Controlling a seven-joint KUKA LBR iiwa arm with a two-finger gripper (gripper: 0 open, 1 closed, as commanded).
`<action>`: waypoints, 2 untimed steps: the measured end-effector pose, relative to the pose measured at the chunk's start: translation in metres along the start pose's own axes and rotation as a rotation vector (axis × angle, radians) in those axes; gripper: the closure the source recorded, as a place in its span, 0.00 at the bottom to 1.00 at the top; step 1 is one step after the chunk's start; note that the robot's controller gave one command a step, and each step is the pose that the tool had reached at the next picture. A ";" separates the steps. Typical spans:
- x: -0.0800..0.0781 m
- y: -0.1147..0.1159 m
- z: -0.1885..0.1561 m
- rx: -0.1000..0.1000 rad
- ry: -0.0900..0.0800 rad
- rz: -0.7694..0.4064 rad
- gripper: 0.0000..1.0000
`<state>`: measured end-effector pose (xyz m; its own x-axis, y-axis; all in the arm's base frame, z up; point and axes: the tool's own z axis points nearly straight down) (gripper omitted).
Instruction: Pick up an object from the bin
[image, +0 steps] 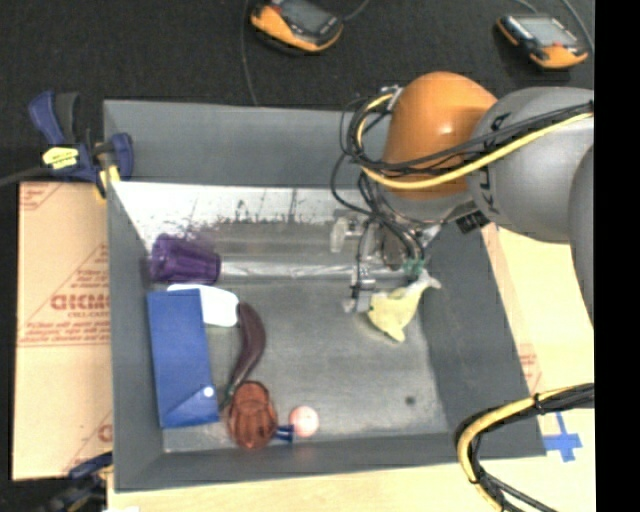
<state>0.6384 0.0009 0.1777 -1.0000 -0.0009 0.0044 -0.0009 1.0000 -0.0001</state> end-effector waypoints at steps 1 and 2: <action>-0.002 0.000 -0.005 0.000 -0.009 0.000 0.00; 0.007 -0.065 0.046 0.002 -0.010 -0.114 0.00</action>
Offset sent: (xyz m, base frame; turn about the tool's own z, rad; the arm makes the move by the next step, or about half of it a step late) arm -0.0190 -0.1410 -0.1077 -0.2395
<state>0.6316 -0.0638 0.1316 -0.9934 -0.1143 -0.0057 -0.1143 0.9934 -0.0018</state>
